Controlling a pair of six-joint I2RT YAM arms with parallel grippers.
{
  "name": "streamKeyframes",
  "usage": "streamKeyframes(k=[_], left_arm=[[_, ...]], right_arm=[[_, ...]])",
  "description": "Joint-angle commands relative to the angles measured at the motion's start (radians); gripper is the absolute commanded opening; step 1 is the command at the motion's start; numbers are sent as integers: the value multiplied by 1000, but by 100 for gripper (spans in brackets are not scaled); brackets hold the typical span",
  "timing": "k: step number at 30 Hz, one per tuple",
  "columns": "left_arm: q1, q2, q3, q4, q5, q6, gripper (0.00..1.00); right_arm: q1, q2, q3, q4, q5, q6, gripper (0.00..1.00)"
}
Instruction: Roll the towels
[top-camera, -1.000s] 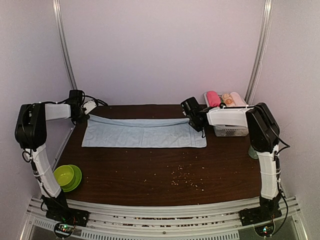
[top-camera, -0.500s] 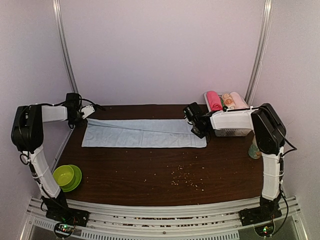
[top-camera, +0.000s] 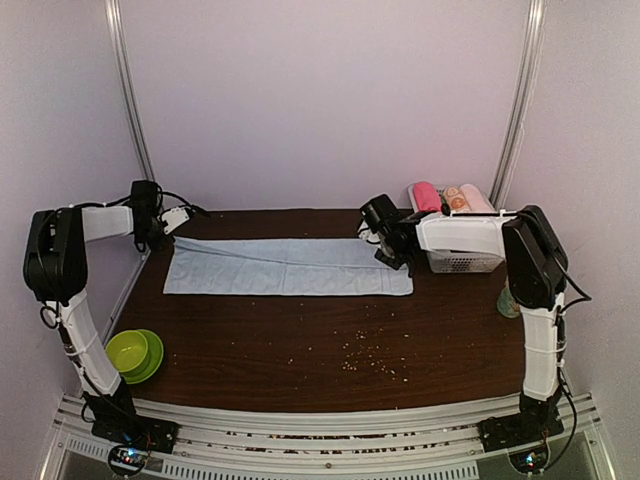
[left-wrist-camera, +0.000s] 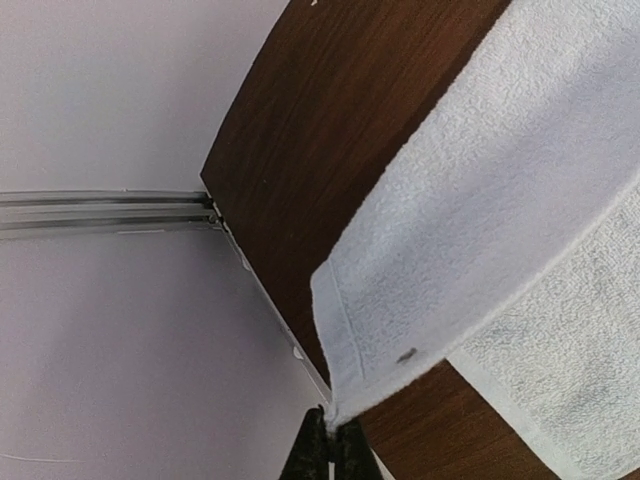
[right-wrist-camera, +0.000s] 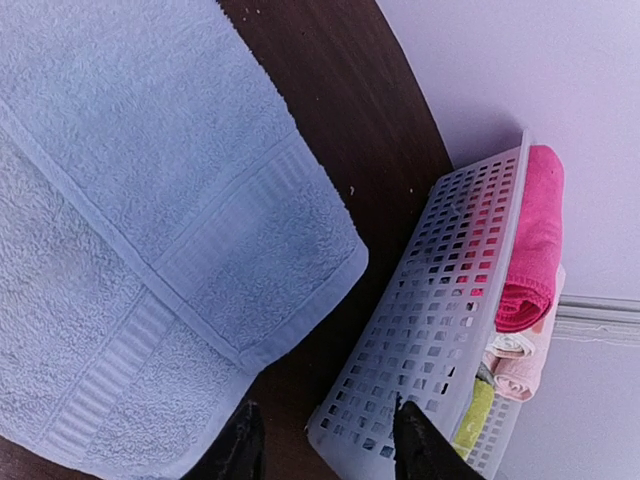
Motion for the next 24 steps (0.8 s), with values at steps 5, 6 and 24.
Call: streamKeyframes(k=[5,6,24], left_arm=[[8,41,75,-43,11,-35,0],[8,43,79,-45,11,-35,0],[8,78,113,-87,10,-53,0]], right_arm=[[-31,78,96,-177,-21,-170,45],[-35,85,105,-190,-19,-187,45],[-48,157,78,-89,39,-417,41]])
